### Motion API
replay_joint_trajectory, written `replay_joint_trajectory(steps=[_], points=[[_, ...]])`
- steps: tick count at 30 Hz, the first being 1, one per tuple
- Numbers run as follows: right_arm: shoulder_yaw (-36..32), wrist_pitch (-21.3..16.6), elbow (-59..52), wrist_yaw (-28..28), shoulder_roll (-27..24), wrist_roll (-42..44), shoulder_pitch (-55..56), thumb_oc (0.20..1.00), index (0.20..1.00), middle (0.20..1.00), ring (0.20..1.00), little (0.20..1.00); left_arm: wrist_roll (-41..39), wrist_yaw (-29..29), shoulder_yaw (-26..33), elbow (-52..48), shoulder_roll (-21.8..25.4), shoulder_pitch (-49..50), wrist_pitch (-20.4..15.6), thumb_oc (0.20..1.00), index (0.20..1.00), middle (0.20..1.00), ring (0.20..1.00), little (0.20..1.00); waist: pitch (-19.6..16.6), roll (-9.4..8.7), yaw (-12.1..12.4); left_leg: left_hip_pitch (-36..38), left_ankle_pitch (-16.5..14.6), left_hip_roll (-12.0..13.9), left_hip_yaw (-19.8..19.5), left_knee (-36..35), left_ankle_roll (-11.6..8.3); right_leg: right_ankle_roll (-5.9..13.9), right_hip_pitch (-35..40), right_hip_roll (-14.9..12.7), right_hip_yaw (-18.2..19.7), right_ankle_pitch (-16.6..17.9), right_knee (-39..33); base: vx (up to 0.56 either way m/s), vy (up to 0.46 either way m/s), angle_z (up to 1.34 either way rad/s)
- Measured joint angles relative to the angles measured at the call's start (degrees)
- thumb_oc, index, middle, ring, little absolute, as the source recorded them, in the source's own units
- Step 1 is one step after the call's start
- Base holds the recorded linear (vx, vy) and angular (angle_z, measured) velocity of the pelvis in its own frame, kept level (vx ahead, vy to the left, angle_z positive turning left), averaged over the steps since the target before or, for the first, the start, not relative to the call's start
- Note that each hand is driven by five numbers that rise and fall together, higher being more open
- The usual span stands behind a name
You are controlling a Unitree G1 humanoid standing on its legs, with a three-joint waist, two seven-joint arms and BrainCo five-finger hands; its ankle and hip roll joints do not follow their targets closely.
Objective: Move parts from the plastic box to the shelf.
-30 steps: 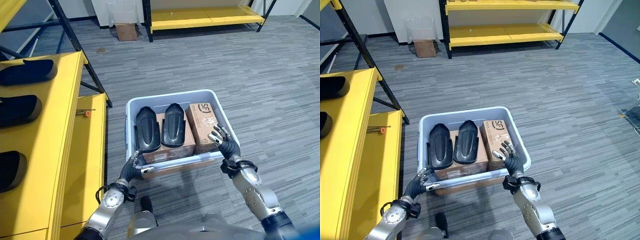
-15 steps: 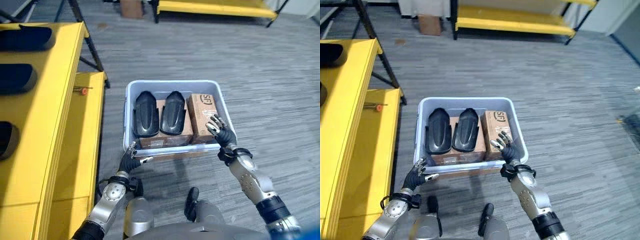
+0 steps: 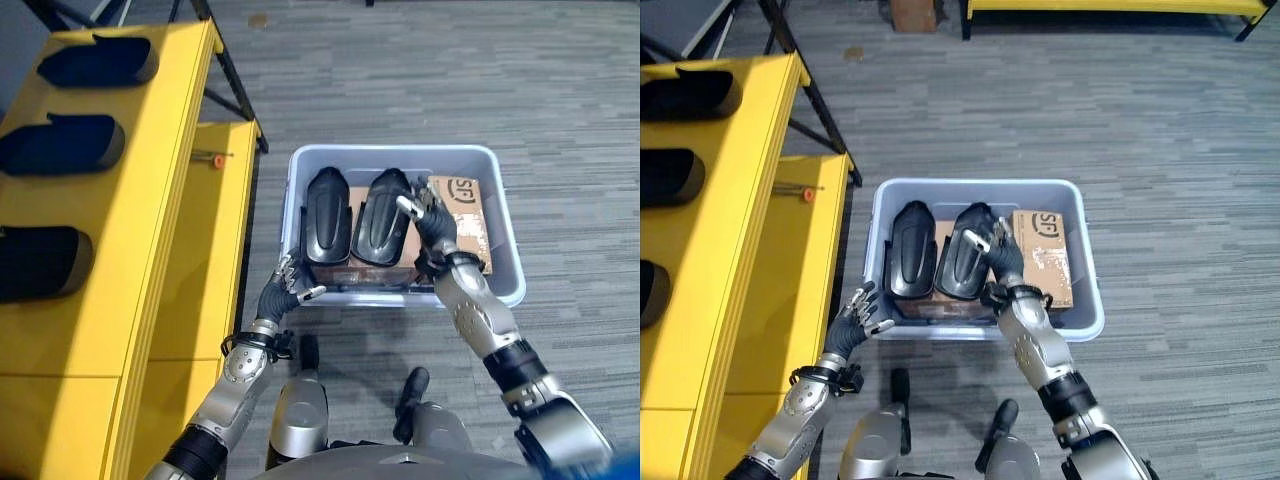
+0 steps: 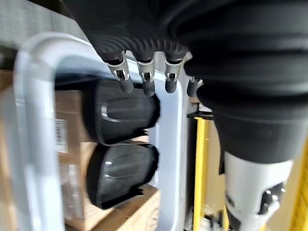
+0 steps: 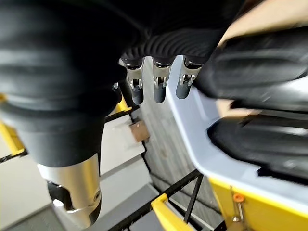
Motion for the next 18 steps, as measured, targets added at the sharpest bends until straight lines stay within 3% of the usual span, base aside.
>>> replay_joint_trajectory(steps=[6,12,14,18], points=[[-1.4,0.0,2.5,-5.8,-1.8,0.7,-7.4,1.0,1.0,1.0,1.0,1.0,-1.7,0.1,-0.8,0.0,1.1,-4.7,-0.4,1.0,1.0,1.0,1.0,1.0,6.9,0.11,1.4,-7.1,0.1,0.1,-2.6,4.5,0.53,-0.44,-5.0,-0.6,-1.1,-0.1,3.3,-0.11,0.022,0.15],[-3.5,-3.3,7.0,-10.1,-1.5,1.4,-9.7,1.0,1.0,1.0,1.0,1.0,-4.9,0.9,-1.8,-0.1,1.1,-6.1,-1.2,1.0,1.0,1.0,1.0,1.0,8.4,0.27,3.2,-11.9,0.5,-0.1,-3.4,6.0,0.97,-0.71,-9.6,-1.2,-1.5,-0.3,5.4,-0.08,0.045,0.07],[-4.3,-6.5,5.1,-14.5,-0.1,-2.7,-9.8,1.0,1.0,1.0,1.0,1.0,-5.0,1.5,-2.0,-0.1,0.5,-6.3,-1.3,1.0,1.0,1.0,1.0,1.0,8.4,0.2,3.1,-14.3,0.8,-0.4,-3.5,6.1,1.4,-0.76,-12.2,-1.5,-1.5,-0.3,6.2,-0.09,0.084,0.06],[-4.2,-8.8,-1.8,-19.8,0.4,-9.5,-9.0,1.0,1.0,1.0,1.0,1.0,-5.0,2.3,-3.0,-1.1,-0.1,-6.0,-2.0,1.0,1.0,1.0,1.0,1.0,8.5,0.21,2.8,-15.6,0.8,-0.6,-3.1,6.2,1.52,-0.74,-14.0,-1.9,-1.0,-0.2,6.6,-0.06,0.163,-0.05]])
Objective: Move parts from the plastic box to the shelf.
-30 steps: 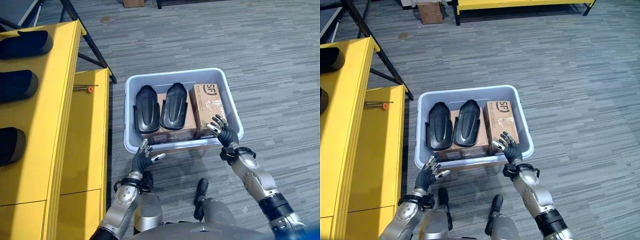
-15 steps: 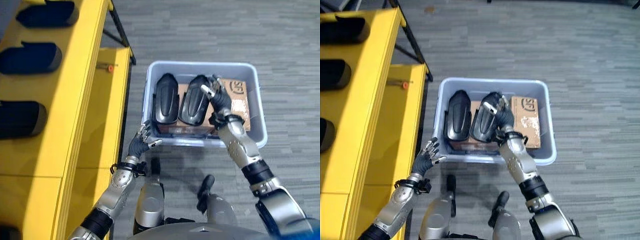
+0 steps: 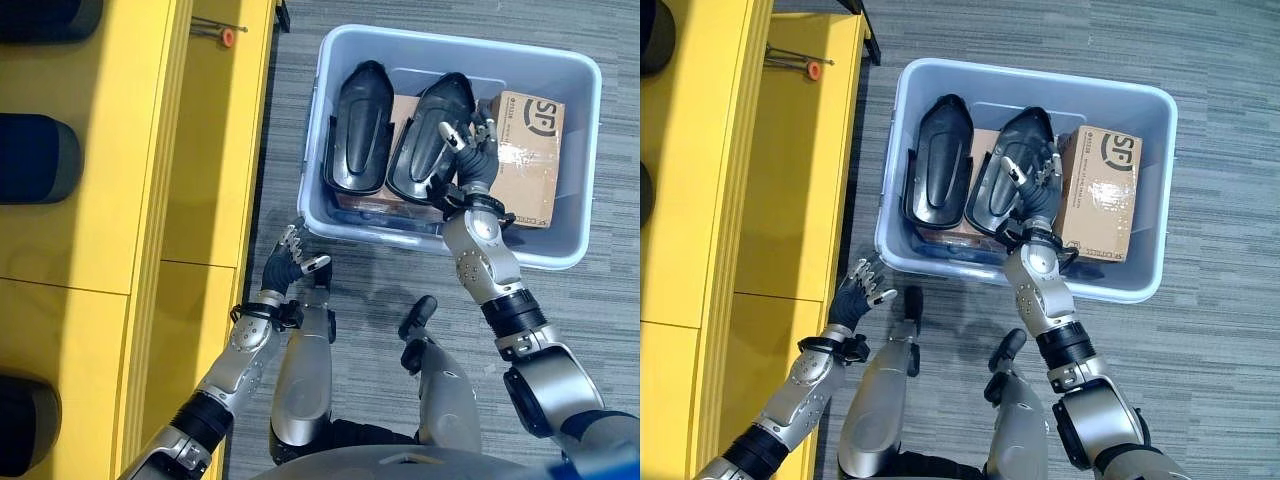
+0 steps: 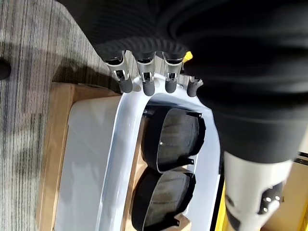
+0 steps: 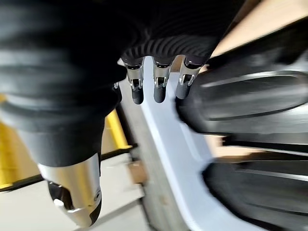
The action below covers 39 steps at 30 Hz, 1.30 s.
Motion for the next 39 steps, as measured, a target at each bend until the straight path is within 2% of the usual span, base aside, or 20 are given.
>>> replay_joint_trajectory(steps=[1,4,7,10,15,17,18,21,29,33,35,39], points=[[0.4,-1.2,-4.8,-1.7,0.5,-3.6,1.1,1.0,1.0,1.0,1.0,1.0,0.0,0.4,-0.6,-0.1,-0.4,0.0,-0.4,1.0,1.0,1.0,1.0,1.0,0.0,0.01,-0.6,-0.3,-0.1,-0.3,0.4,-0.1,0.23,0.06,-1.0,-0.5,0.8,0.0,0.5,-0.06,0.167,-0.15],[2.9,-1.5,-9.3,-4.4,1.6,-9.1,3.9,1.0,1.0,1.0,1.0,1.0,0.0,2.9,-1.3,-0.1,-1.6,0.0,-2.4,1.0,1.0,1.0,1.0,1.0,0.0,0.0,-2.3,-0.8,-0.3,-0.9,1.8,0.0,0.64,0.14,-3.0,-1.3,2.4,0.0,1.6,-0.04,0.099,-0.17],[5.1,0.9,-8.0,-7.1,1.8,-14.4,5.1,1.0,1.0,1.0,1.0,1.0,0.4,5.4,-1.1,-0.8,-2.0,-0.9,-3.5,1.0,1.0,1.0,1.0,1.0,0.0,0.28,-4.3,-2.6,-0.5,-0.8,2.0,0.9,0.88,0.25,-4.7,-1.4,2.9,0.1,2.0,-0.04,0.045,-0.08],[6.8,1.6,-5.5,-9.4,1.7,-16.2,6.1,1.0,1.0,1.0,1.0,1.0,2.5,7.7,-1.2,-0.8,-2.2,-1.1,-4.2,1.0,1.0,1.0,1.0,1.0,0.0,0.31,-4.6,-2.7,-0.5,-0.7,2.2,0.9,0.87,0.24,-5.2,-1.4,3.2,0.1,2.2,-0.02,0.046,-0.03],[7.8,2.7,1.6,-12.8,1.8,-17.5,5.7,1.0,1.0,1.0,1.0,1.0,2.9,8.0,-1.4,-0.6,-2.3,-3.2,-4.8,1.0,1.0,1.0,1.0,1.0,0.0,0.49,-4.4,-4.3,-0.5,-0.6,2.4,1.6,0.88,0.21,-6.6,-1.4,3.2,0.1,2.8,-0.01,0.007,0.0],[7.5,2.3,11.4,-13.5,1.5,-17.5,1.9,1.0,1.0,1.0,1.0,1.0,5.3,11.0,-1.4,-0.5,-2.3,-4.7,-5.1,1.0,1.0,1.0,1.0,1.0,0.0,0.52,-4.2,-4.3,-0.4,-0.6,2.0,1.6,0.88,0.2,-6.5,-1.4,3.1,0.1,2.9,0.02,0.001,0.02],[7.0,2.2,12.4,-13.3,1.3,-17.4,1.7,1.0,1.0,1.0,1.0,1.0,5.6,11.9,-1.4,-0.5,-2.3,-4.9,-5.6,1.0,1.0,1.0,1.0,1.0,0.0,0.52,-4.0,-4.3,-0.4,-0.6,1.9,1.6,0.88,0.2,-6.5,-1.4,3.0,0.1,2.9,0.02,0.012,0.04],[6.5,2.1,12.6,-13.4,1.2,-17.4,1.3,1.0,1.0,1.0,1.0,1.0,5.7,13.7,-1.3,-0.4,-2.5,-4.8,-6.2,1.0,1.0,1.0,1.0,1.0,0.0,0.51,-3.5,-4.3,-0.4,-0.6,1.8,1.6,0.88,0.19,-6.5,-1.4,2.9,0.0,2.9,0.0,0.0,0.0],[6.6,2.1,14.0,-12.4,0.7,-15.8,-0.6,1.0,1.0,1.0,1.0,1.0,5.5,14.0,-1.9,0.7,-3.5,-5.3,-6.4,1.0,1.0,1.0,1.0,1.0,0.0,0.56,-2.9,-6.3,-0.4,-0.7,1.5,2.3,0.89,0.11,-7.8,-1.6,2.4,-0.1,3.3,0.04,0.016,0.04],[6.5,1.7,19.8,-12.0,0.7,-16.0,-5.6,1.0,1.0,1.0,1.0,1.0,5.0,13.3,-1.8,1.9,-3.4,-5.8,-6.3,1.0,1.0,1.0,1.0,1.0,0.0,0.72,-2.2,-8.6,-0.4,-0.6,0.6,3.5,0.93,-0.06,-9.6,-1.6,1.9,-0.2,4.1,0.06,-0.016,0.06],[6.3,1.7,23.3,-12.0,-1.6,-17.7,-9.0,1.0,1.0,1.0,1.0,1.0,4.9,11.8,-1.8,2.4,-3.3,-6.8,-6.2,1.0,1.0,1.0,1.0,1.0,0.1,1.18,-1.3,-11.0,-0.4,-0.5,0.0,4.5,0.97,-0.27,-11.4,-1.7,1.4,-0.3,5.0,0.1,-0.002,0.11],[6.5,2.3,23.8,-11.6,-1.8,-17.0,-9.7,1.0,1.0,1.0,1.0,1.0,3.3,11.0,-1.9,2.4,-3.1,-7.1,-5.7,1.0,1.0,1.0,1.0,1.0,0.1,1.22,-1.0,-11.0,-0.4,-1.0,0.0,4.7,1.18,-0.2,-11.6,-2.5,1.4,-0.8,6.1,0.05,0.03,0.06]])
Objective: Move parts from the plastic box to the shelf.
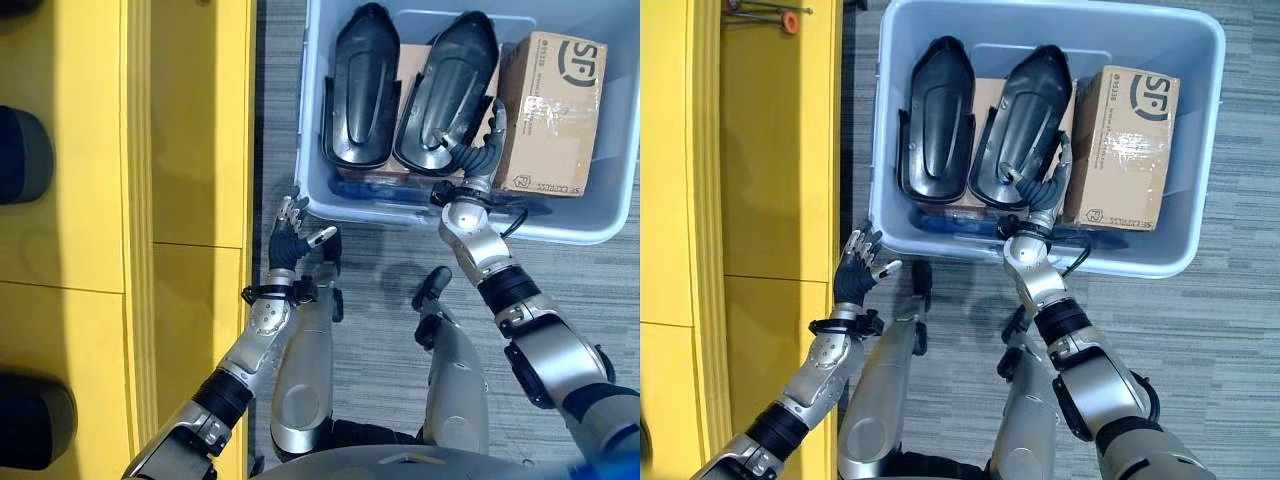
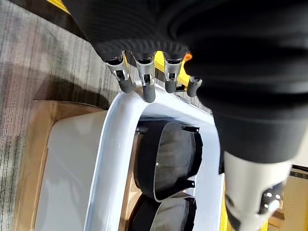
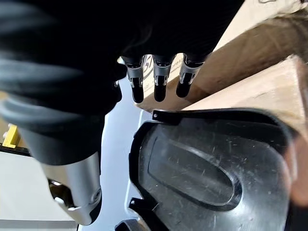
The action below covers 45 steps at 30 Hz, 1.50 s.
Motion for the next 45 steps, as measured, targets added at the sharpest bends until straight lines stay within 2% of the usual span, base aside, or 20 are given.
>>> replay_joint_trajectory(steps=[1,2,6,12,16,22,28,36,37,40,42,45], points=[[-0.1,0.7,1.5,0.5,0.2,0.6,-0.4,1.0,1.0,1.0,1.0,1.0,-0.1,-0.1,-0.2,0.0,0.0,-0.3,0.1,1.0,1.0,1.0,1.0,1.0,0.0,0.03,0.2,0.0,0.0,0.0,0.0,0.1,0.0,-0.04,-0.1,-0.1,0.0,0.0,0.2,0.02,0.024,0.03],[-0.2,3.3,7.3,0.7,1.4,4.5,-2.6,1.0,1.0,1.0,1.0,1.0,-1.0,-0.8,-0.5,0.6,-0.2,-0.8,0.0,1.0,1.0,1.0,1.0,1.0,0.0,0.08,0.2,-0.3,0.1,-0.2,-0.1,0.1,0.08,0.02,-0.7,-0.4,0.0,-0.5,1.3,0.03,0.005,0.06],[-1.8,3.0,16.3,0.6,1.0,8.9,-3.6,1.0,1.0,1.0,1.0,1.0,-2.0,-2.1,-1.1,0.8,0.4,-2.3,0.1,1.0,1.0,1.0,1.0,1.0,-0.1,0.22,1.1,-2.2,-0.3,-0.3,-1.2,1.4,-0.17,-0.43,-2.0,-0.9,-0.7,-1.8,3.1,0.02,0.012,0.12],[-2.6,2.5,15.6,0.4,0.2,13.4,-5.0,1.0,1.0,1.0,1.0,1.0,-2.8,-2.0,-1.0,0.5,1.6,-2.6,1.1,1.0,1.0,1.0,1.0,1.0,-0.1,0.24,1.0,-4.7,-0.4,-0.1,-1.5,2.5,-0.21,-0.58,-4.4,-0.9,-0.6,-1.8,4.2,0.01,0.002,0.01],[-2.7,0.0,15.1,-0.2,-0.3,15.3,-5.8,1.0,1.0,1.0,1.0,1.0,-3.2,-2.0,-1.3,0.4,1.5,-2.6,2.0,1.0,1.0,1.0,1.0,1.0,-0.1,0.24,0.3,-7.2,-0.3,0.2,-1.8,3.7,-0.27,-0.85,-6.8,-1.0,-0.6,-2.0,5.5,0.0,0.0,0.0],[-4.4,-1.9,14.3,0.2,-1.3,16.3,-6.3,1.0,1.0,1.0,1.0,1.0,-3.2,-1.9,-0.5,-0.9,1.6,-2.2,1.5,1.0,1.0,1.0,1.0,1.0,-0.1,0.31,-0.4,-9.2,0.1,0.3,-2.1,3.9,-0.28,-1.18,-9.2,-1.0,-0.4,-2.1,6.6,0.0,0.0,0.0],[-4.2,-2.0,12.8,0.7,-1.4,15.8,-6.6,1.0,1.0,1.0,1.0,1.0,-3.2,-1.8,-0.4,-0.9,1.7,-2.0,1.0,1.0,1.0,1.0,1.0,1.0,-0.1,0.36,-0.3,-9.2,0.2,0.3,-1.9,3.9,-0.44,-1.32,-9.5,-1.1,-0.2,-2.2,6.9,0.0,0.0,0.0],[-3.4,2.8,17.3,1.7,-4.0,11.8,-10.1,1.0,1.0,1.0,1.0,1.0,-3.4,-2.1,-0.4,-1.0,1.9,-2.3,1.1,1.0,1.0,1.0,1.0,1.0,-0.3,0.61,-0.2,-9.9,0.2,0.3,-2.4,4.2,-0.47,-1.51,-10.3,-1.2,-0.2,-2.6,7.9,0.0,-0.001,0.01],[-2.6,4.7,19.1,2.2,-5.6,10.2,-12.0,1.0,1.0,1.0,1.0,1.0,-3.8,-2.3,-0.5,-1.4,1.9,-2.4,1.0,1.0,1.0,1.0,1.0,1.0,-0.4,1.2,-0.1,-11.0,0.2,0.3,-2.9,4.9,-0.49,-1.51,-10.8,-1.3,-0.7,-2.8,8.3,0.0,-0.008,0.11],[-1.3,7.2,20.0,2.8,-7.2,7.7,-13.2,1.0,1.0,1.0,1.0,1.0,-4.5,-2.4,-0.5,-1.9,1.9,-2.9,1.6,1.0,1.0,1.0,1.0,1.0,-0.4,1.28,0.9,-11.3,0.3,0.3,-3.0,5.0,-0.49,-1.67,-11.4,-1.4,-0.7,-3.3,9.1,0.0,-0.002,0.03],[-0.8,8.3,21.1,2.8,-7.2,5.8,-13.7,1.0,1.0,1.0,1.0,1.0,-4.5,-2.4,-0.5,-1.9,1.9,-2.9,1.9,1.0,1.0,1.0,1.0,1.0,-0.4,1.29,1.2,-11.3,0.5,0.3,-3.0,4.9,-0.25,-1.69,-11.5,-1.4,-0.7,-3.4,9.2,0.0,0.0,0.0],[1.9,12.1,23.9,2.7,-7.8,-0.3,-15.3,1.0,1.0,1.0,1.0,1.0,-5.0,-2.5,-0.5,-1.9,2.2,-2.8,2.2,1.0,1.0,1.0,1.0,1.0,-0.4,1.3,1.5,-11.5,0.5,0.2,-3.2,4.8,-0.22,-1.67,-11.6,-1.5,-0.9,-3.6,9.4,-0.01,0.011,0.02]])
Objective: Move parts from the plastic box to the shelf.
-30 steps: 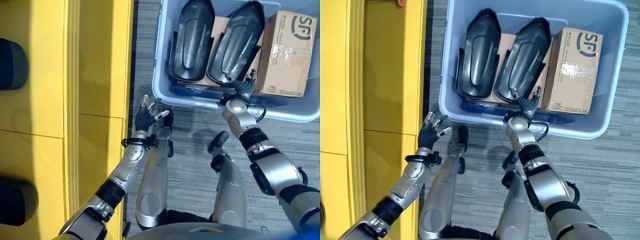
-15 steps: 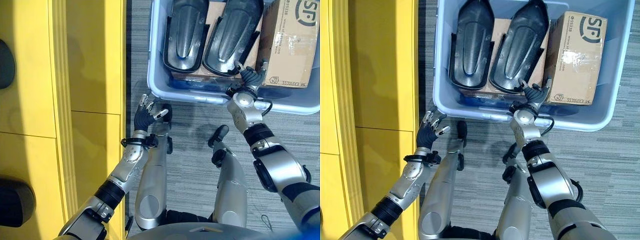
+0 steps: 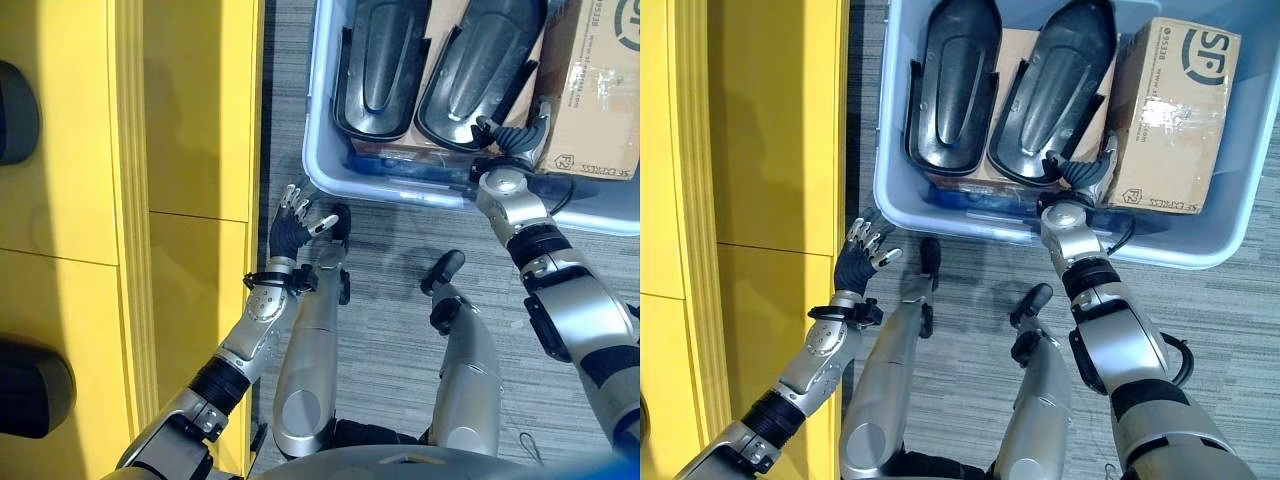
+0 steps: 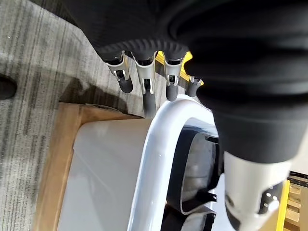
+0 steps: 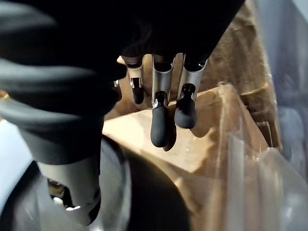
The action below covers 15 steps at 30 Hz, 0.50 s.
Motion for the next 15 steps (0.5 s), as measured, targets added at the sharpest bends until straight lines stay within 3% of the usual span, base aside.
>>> replay_joint_trajectory(steps=[1,3,15], points=[[2.9,2.5,2.1,-0.2,-0.4,-3.0,-1.3,1.0,1.0,1.0,1.0,1.0,0.0,-0.2,-0.2,0.0,0.0,0.1,0.0,1.0,1.0,1.0,1.0,1.0,0.0,0.01,0.1,-0.2,0.0,0.0,-0.1,0.0,0.0,0.01,-0.2,0.0,-0.1,0.0,0.0,0.0,0.0,0.0],[3.5,4.0,2.7,-0.6,-0.5,-3.3,-2.5,1.0,1.0,1.0,1.0,1.0,0.0,-1.1,-0.3,0.6,0.0,0.1,0.0,1.0,1.0,1.0,1.0,1.0,0.0,0.05,0.1,-0.5,0.0,0.0,-0.2,0.0,-0.01,0.0,-0.3,0.0,-0.3,0.0,-0.1,0.0,0.009,0.02],[5.7,5.5,3.7,-3.0,-0.2,-6.4,-4.9,1.0,1.0,1.0,1.0,1.0,-1.2,-1.3,-1.3,0.9,1.0,0.3,-0.2,1.0,1.0,1.0,1.0,1.0,-0.2,0.72,0.7,-1.2,-0.1,-0.1,-0.8,-0.3,-0.44,0.03,-0.5,0.0,-0.8,0.0,-0.6,0.0,0.004,0.01]])
